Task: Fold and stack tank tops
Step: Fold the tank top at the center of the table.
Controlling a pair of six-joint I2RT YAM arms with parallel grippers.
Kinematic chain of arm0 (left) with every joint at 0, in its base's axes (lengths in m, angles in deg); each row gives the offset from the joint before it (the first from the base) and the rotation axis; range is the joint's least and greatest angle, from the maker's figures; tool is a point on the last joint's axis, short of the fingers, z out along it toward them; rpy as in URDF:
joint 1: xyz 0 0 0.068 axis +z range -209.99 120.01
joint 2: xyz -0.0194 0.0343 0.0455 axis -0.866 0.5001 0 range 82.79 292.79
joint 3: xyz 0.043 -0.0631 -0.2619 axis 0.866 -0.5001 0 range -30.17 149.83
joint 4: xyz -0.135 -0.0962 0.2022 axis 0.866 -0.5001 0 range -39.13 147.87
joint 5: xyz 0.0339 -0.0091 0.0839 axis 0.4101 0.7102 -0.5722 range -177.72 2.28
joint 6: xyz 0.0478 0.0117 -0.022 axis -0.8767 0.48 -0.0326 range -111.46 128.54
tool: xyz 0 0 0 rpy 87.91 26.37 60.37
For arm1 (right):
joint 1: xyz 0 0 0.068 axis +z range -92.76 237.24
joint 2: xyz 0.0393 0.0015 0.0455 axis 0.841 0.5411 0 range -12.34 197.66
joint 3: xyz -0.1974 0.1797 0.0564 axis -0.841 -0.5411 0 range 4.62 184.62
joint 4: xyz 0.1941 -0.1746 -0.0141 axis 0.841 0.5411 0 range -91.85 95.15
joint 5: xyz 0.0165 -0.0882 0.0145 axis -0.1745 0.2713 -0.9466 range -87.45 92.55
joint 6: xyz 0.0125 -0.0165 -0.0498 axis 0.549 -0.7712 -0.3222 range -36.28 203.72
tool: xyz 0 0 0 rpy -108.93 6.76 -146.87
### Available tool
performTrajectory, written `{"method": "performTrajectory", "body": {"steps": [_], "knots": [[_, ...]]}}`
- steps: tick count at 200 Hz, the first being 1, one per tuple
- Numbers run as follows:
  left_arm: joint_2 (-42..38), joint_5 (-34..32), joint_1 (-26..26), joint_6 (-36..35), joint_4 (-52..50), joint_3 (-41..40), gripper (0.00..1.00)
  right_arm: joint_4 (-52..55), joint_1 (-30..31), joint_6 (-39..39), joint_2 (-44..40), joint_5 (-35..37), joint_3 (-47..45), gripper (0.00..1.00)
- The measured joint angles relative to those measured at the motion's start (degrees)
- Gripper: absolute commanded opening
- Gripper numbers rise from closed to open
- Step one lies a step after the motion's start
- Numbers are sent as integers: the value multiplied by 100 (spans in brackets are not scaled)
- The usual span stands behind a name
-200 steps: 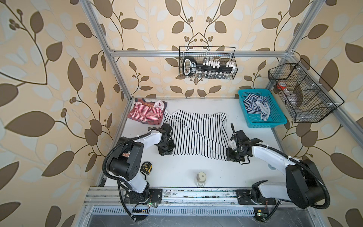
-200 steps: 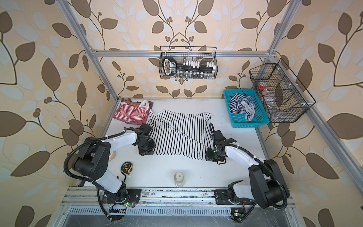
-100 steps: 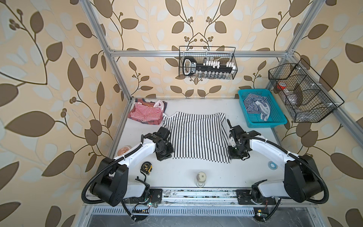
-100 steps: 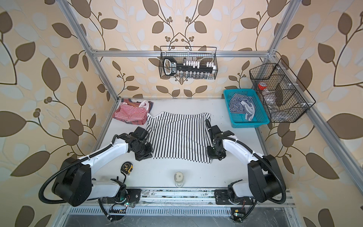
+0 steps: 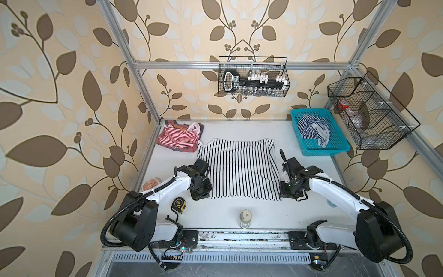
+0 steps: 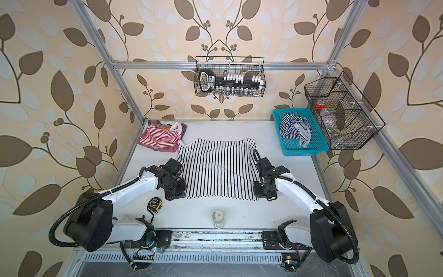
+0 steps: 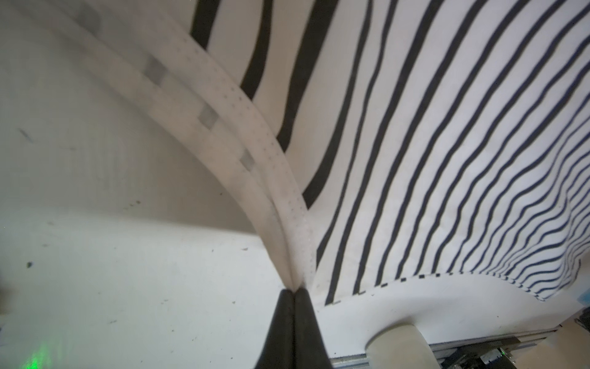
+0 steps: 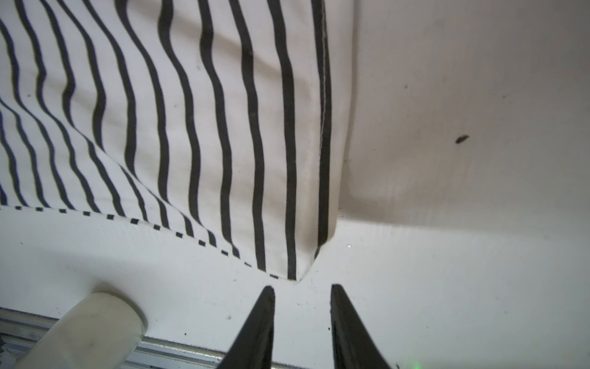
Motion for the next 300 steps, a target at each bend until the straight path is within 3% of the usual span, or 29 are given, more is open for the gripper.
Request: {"method": "performTrajectory", "body": {"steps": [91,108,126,153,235,300], "knots": [[46,2,2,-2,0,-26,0,-1099,11,765,-140,-507,-990,29],[46,2,2,-2,0,-26,0,-1342,17,833,-138,-542,-1027,22],[46,2,2,-2,-4,-26,0,-1510,22,925,-109,-553,-1043,0],[44,0,2,-4,-35,-24,0,-1429,26,890,-85,-507,-1005,0],[-623,-2,0,-63,-654,525,0,376,31,177,-699,-50,304,6],[57,-55,-33,-417,-879,1134,0,772,-205,-474,337,-103,992,7]]}}
